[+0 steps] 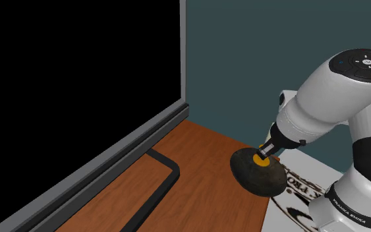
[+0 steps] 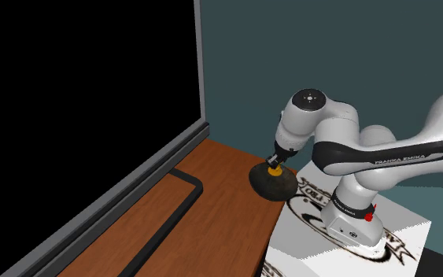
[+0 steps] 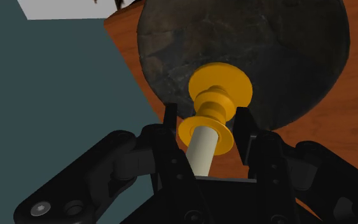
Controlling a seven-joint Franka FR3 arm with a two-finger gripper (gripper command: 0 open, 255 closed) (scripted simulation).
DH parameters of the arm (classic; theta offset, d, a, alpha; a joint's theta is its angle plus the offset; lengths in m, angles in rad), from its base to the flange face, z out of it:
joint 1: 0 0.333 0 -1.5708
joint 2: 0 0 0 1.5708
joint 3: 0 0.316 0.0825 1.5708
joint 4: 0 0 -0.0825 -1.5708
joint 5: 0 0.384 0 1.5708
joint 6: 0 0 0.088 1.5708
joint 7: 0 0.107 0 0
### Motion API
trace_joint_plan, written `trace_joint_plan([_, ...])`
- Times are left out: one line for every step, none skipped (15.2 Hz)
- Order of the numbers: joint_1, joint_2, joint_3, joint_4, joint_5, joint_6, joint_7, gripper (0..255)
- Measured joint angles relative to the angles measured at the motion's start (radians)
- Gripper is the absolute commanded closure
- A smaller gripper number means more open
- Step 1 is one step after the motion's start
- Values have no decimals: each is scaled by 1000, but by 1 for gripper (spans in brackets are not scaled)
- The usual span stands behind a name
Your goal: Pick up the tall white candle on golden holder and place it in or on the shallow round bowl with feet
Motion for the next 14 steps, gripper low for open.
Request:
trace_joint_plan([5, 3, 7, -13, 6, 13, 5, 255])
trace_joint_plan([9, 10, 15, -23, 12, 28, 12, 255])
trace_joint_plan([12, 16, 23, -33, 17, 42, 18, 255])
trace_joint_plan([10, 28, 30, -40, 21, 61, 22, 255])
trace_joint_plan([2, 54, 43, -46, 25, 91, 29, 255])
trace_joint_plan([4, 56, 46, -53, 27, 101, 31, 255])
trace_joint_plan([5, 57, 47, -57, 28, 105, 32, 255])
trace_joint_plan([5, 59, 49, -58, 29, 108, 33, 255])
trace_joint_plan([6, 59, 49, -59, 30, 109, 33, 255])
trace_joint_plan([6, 59, 50, -59, 30, 110, 34, 255])
trace_joint_plan([6, 59, 50, -59, 30, 110, 34, 255])
trace_joint_plan([6, 59, 50, -60, 30, 110, 34, 255])
trace_joint_plan([6, 59, 50, -60, 30, 110, 34, 0])
trace_joint_plan([6, 59, 50, -60, 30, 110, 34, 0])
